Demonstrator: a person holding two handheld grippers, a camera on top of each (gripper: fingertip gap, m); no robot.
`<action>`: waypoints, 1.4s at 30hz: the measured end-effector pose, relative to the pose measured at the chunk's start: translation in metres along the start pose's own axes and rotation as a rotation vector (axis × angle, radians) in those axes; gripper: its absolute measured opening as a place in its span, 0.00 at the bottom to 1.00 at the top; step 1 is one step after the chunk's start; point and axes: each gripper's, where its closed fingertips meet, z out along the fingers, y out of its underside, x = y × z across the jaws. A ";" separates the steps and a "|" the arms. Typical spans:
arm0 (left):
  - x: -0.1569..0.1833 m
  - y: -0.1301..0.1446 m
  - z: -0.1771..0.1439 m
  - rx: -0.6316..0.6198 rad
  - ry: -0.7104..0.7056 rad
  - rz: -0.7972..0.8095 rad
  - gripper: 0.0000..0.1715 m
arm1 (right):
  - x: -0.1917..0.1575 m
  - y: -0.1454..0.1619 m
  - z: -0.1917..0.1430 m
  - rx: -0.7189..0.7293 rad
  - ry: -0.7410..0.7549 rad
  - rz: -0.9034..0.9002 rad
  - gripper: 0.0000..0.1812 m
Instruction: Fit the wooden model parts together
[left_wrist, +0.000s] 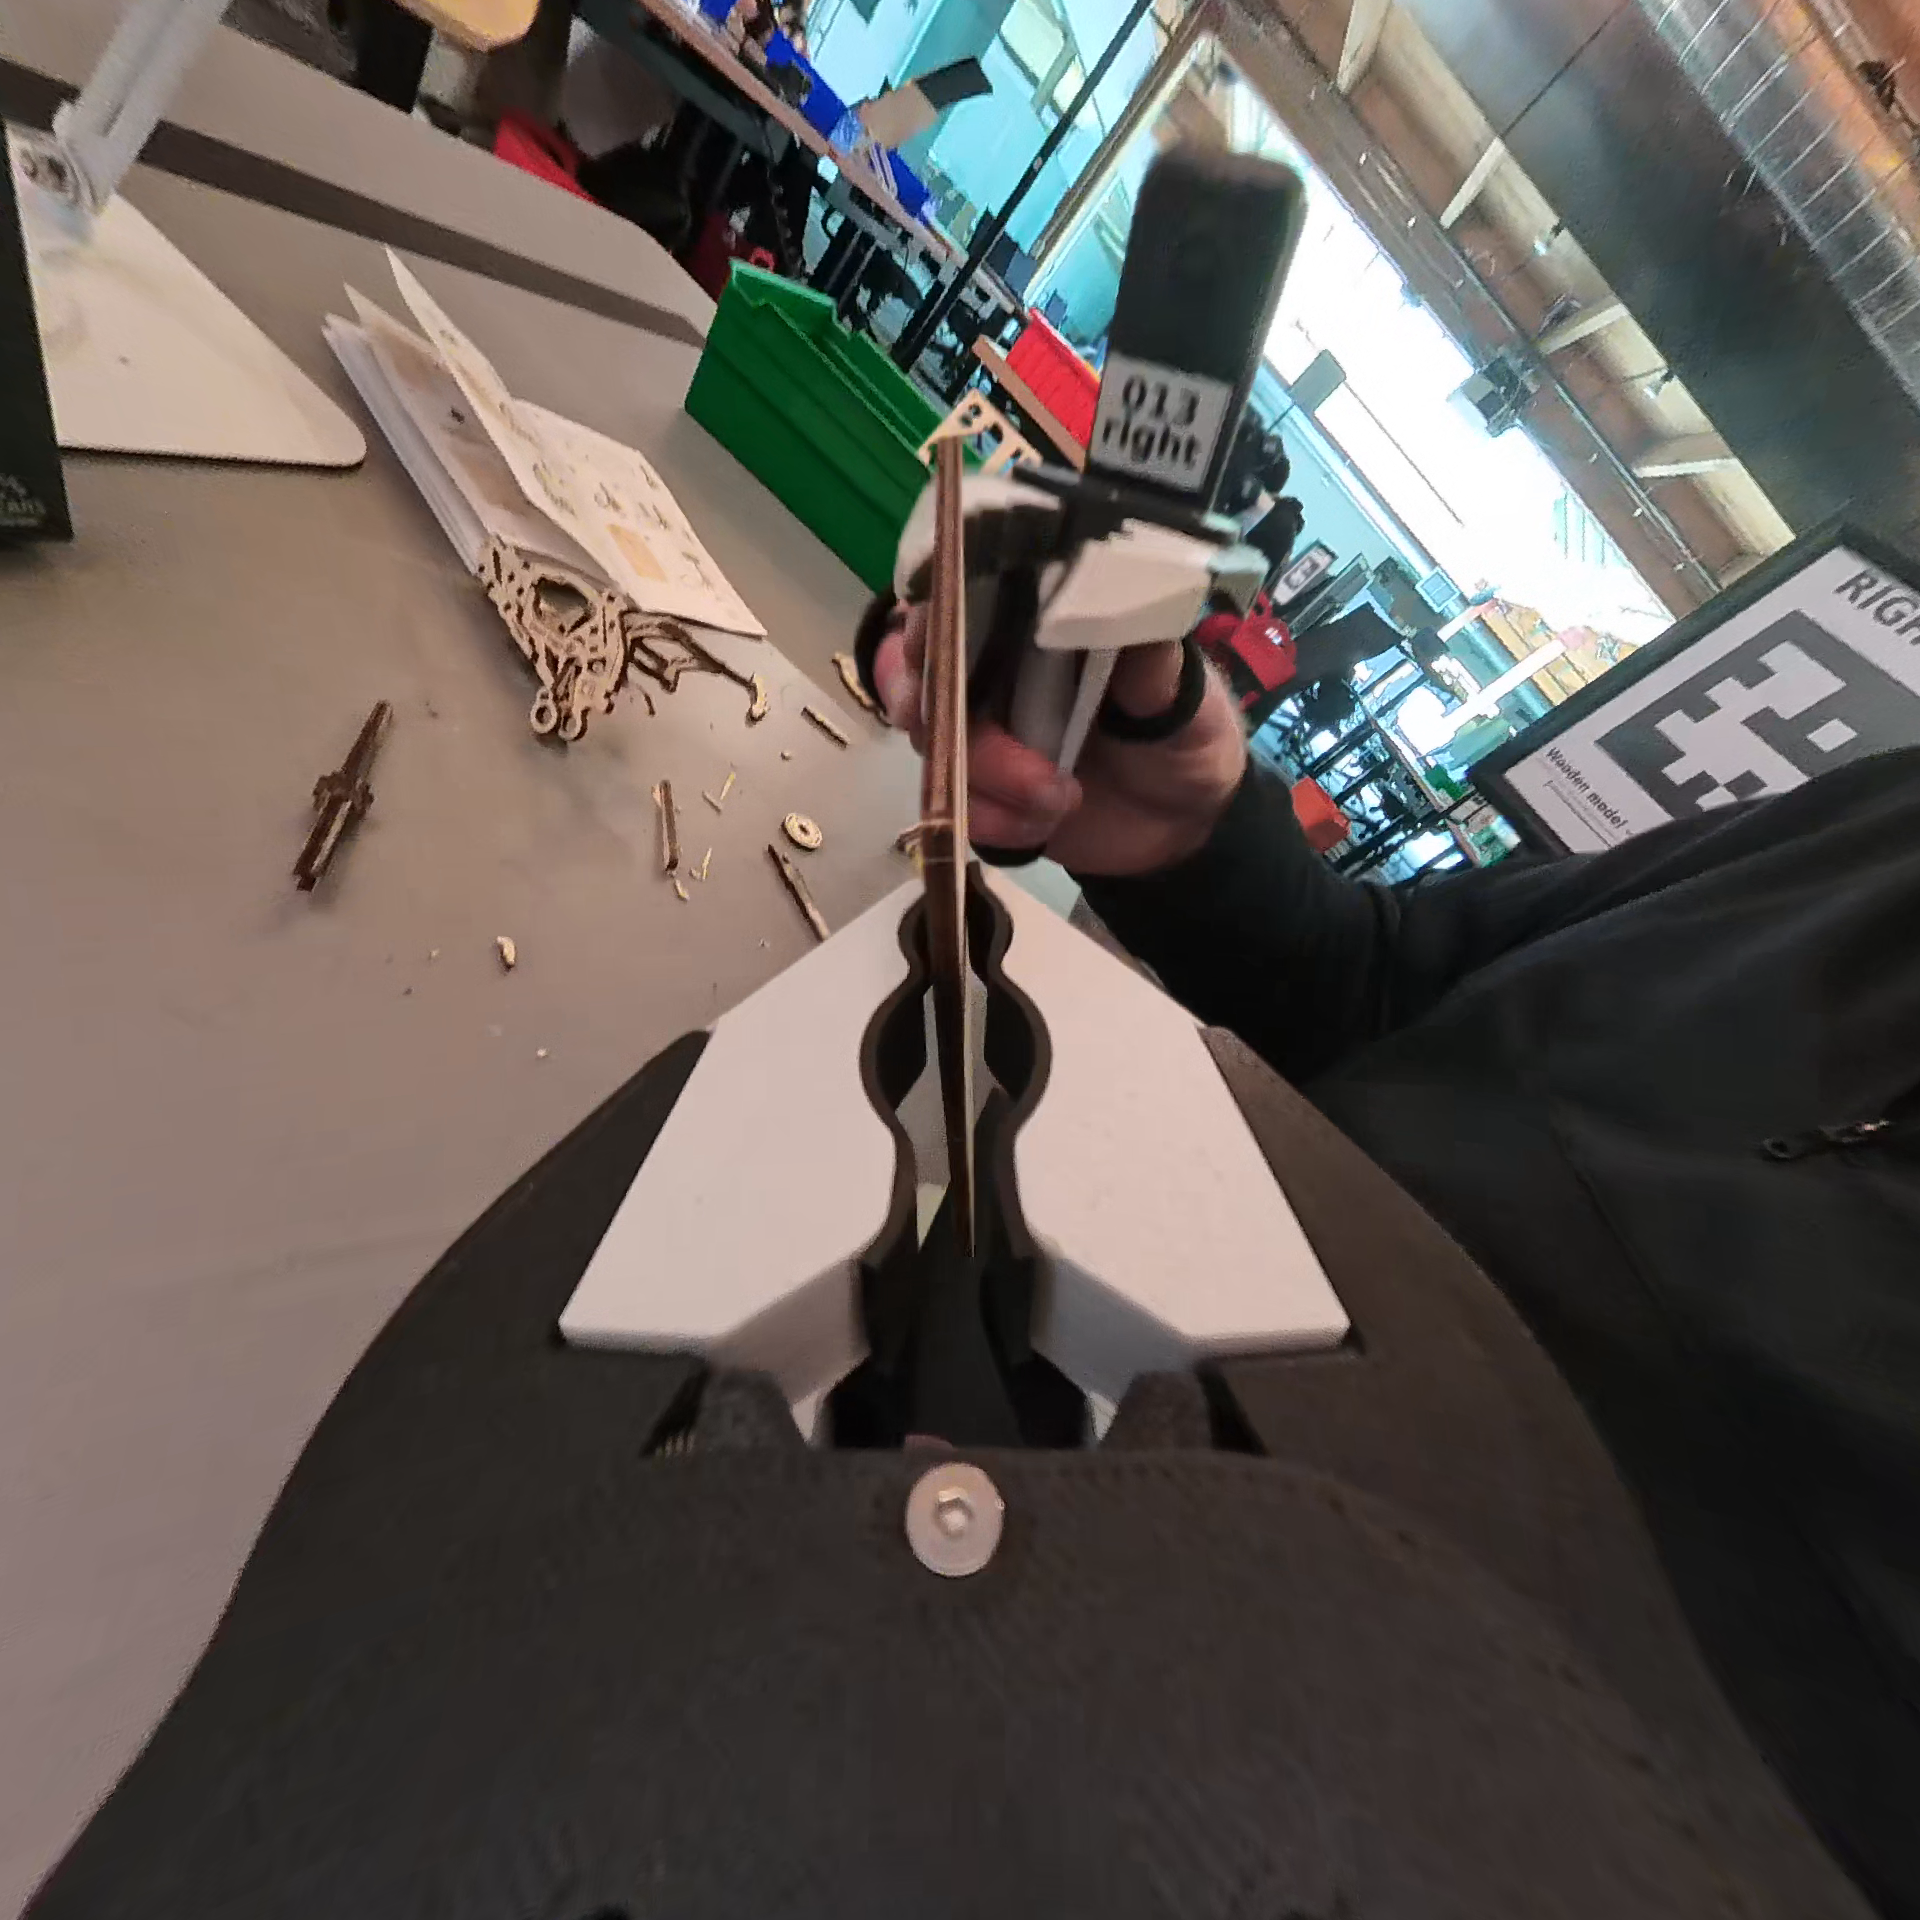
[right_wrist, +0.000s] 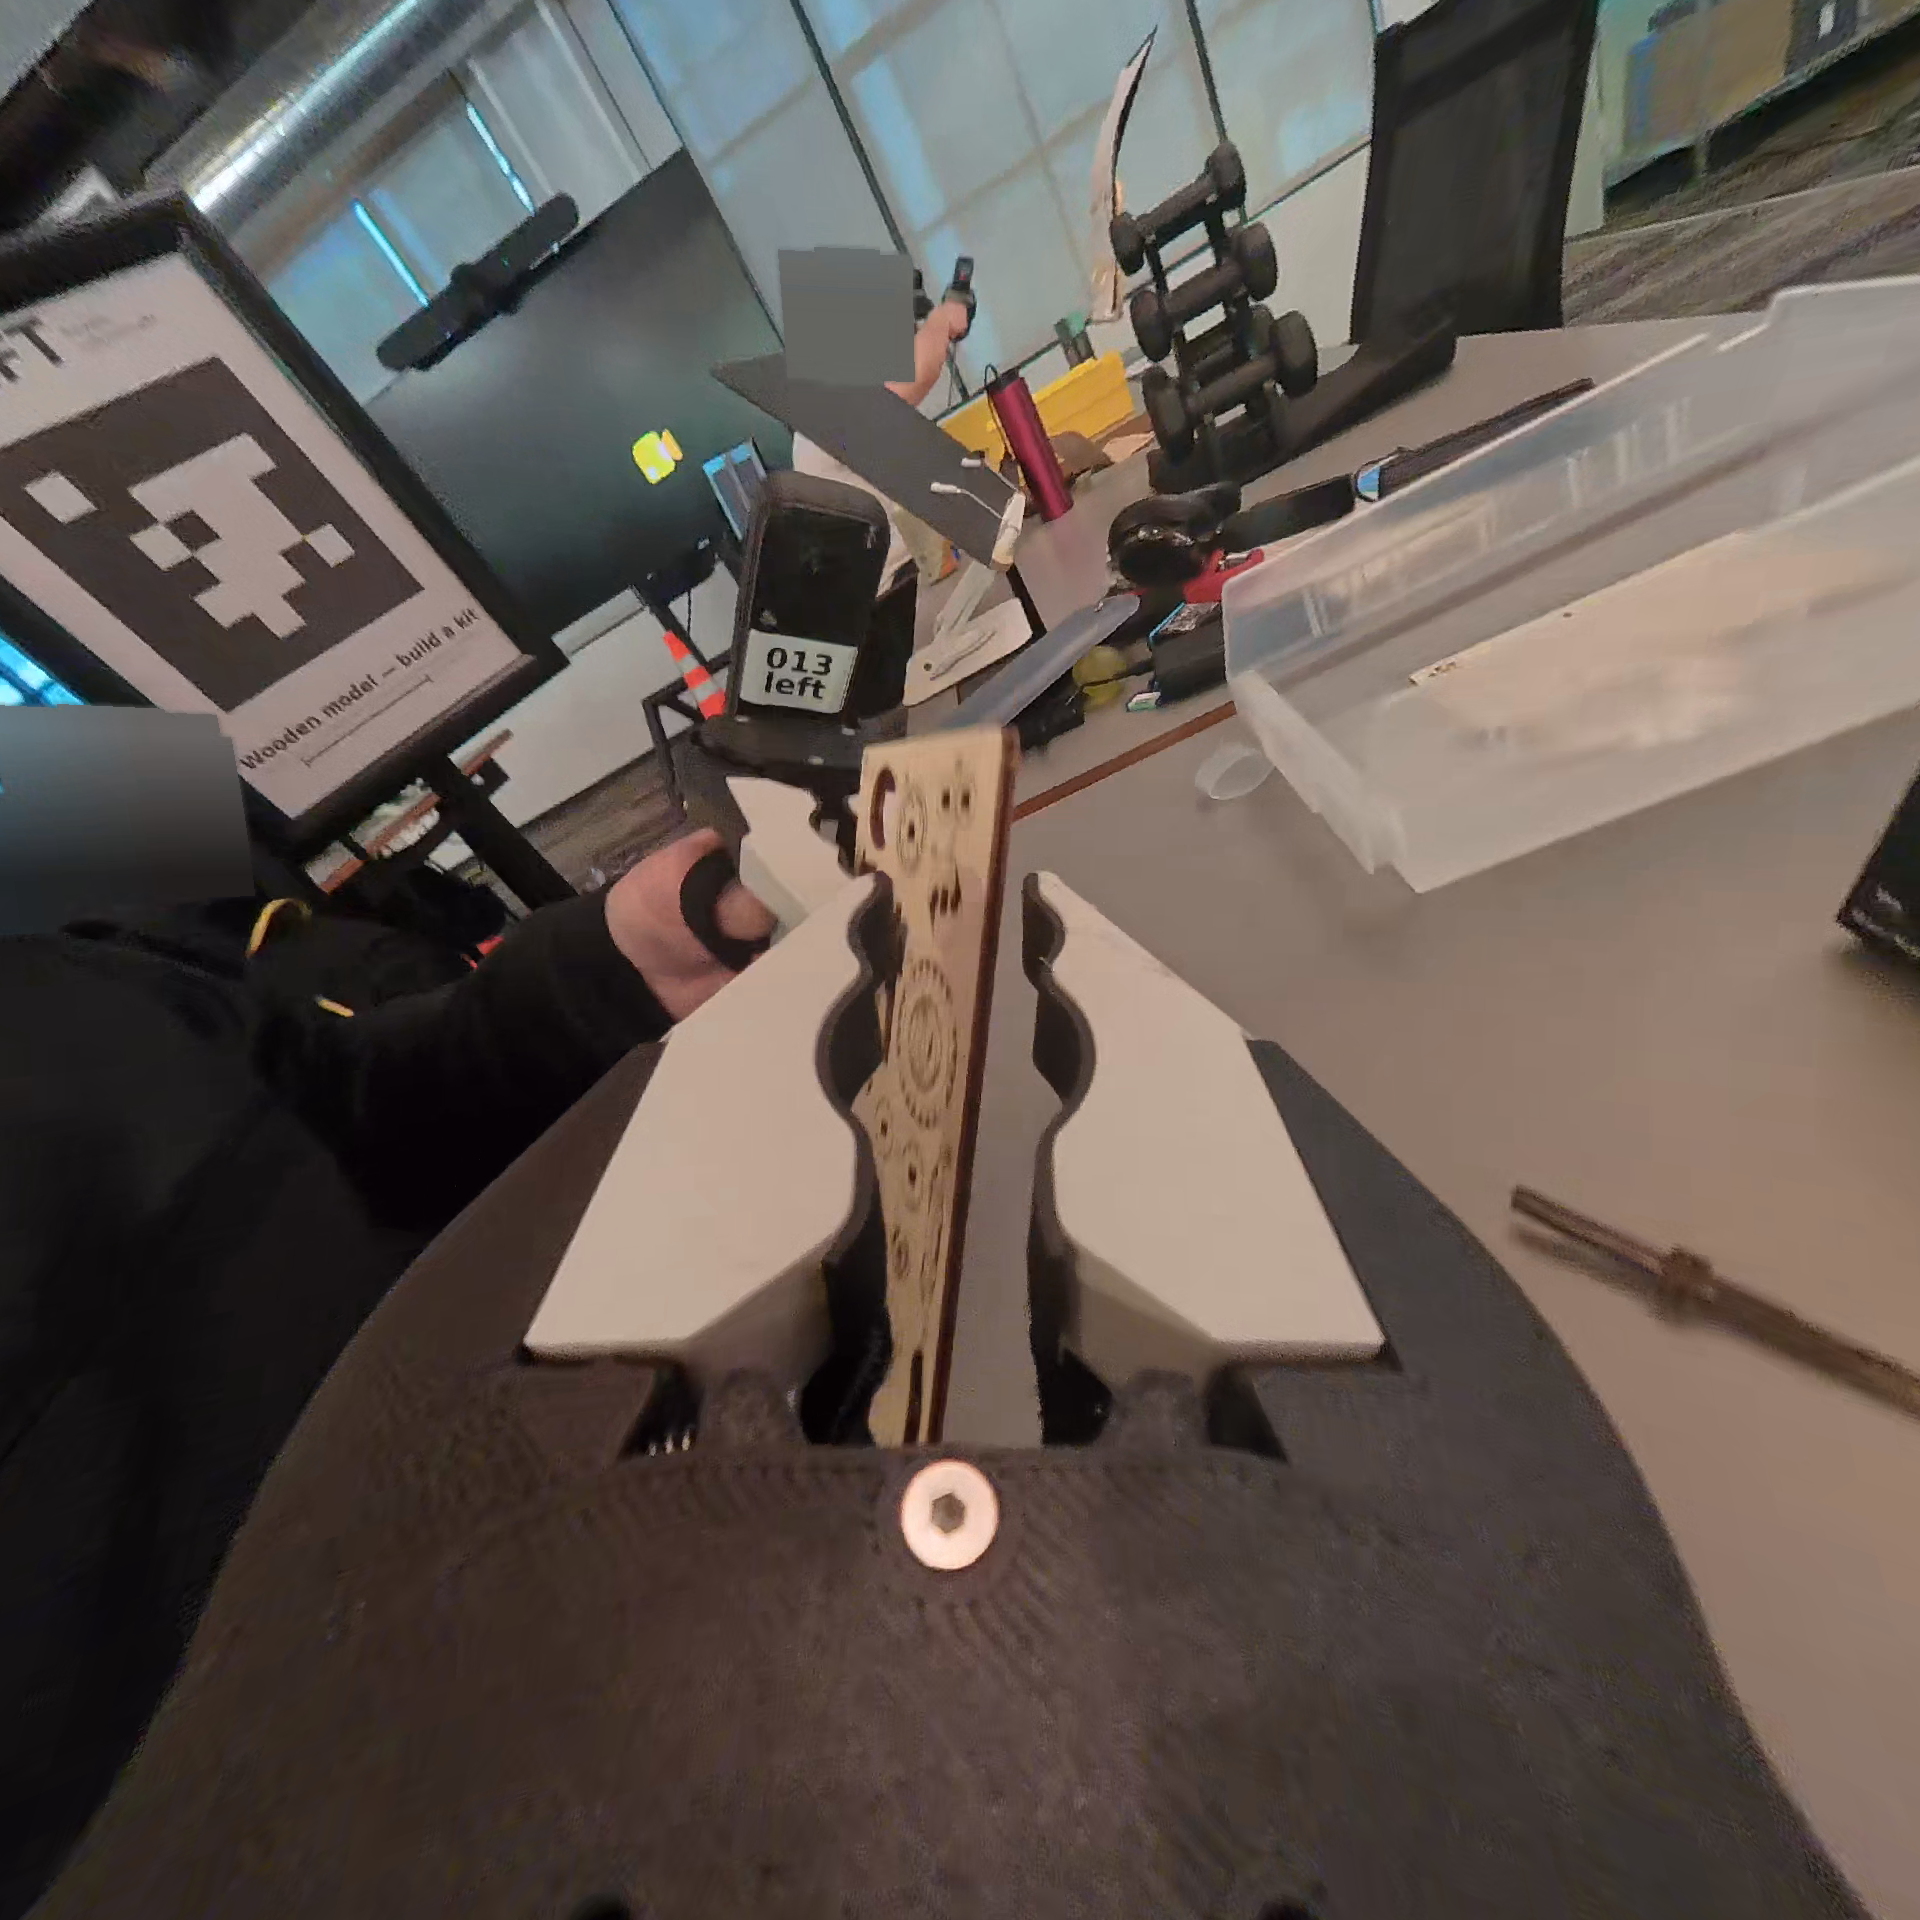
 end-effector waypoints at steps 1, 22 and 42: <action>-0.002 0.003 -0.001 -0.008 -0.001 0.004 0.01 | 0.003 0.000 0.009 -0.022 0.001 -0.017 0.09; -0.039 0.009 -0.021 -0.049 -0.041 0.042 0.00 | 0.023 0.014 0.059 -0.159 -0.049 0.047 0.04; -0.045 0.008 -0.018 -0.054 -0.029 0.023 0.00 | 0.027 0.019 0.064 -0.190 -0.133 0.109 0.03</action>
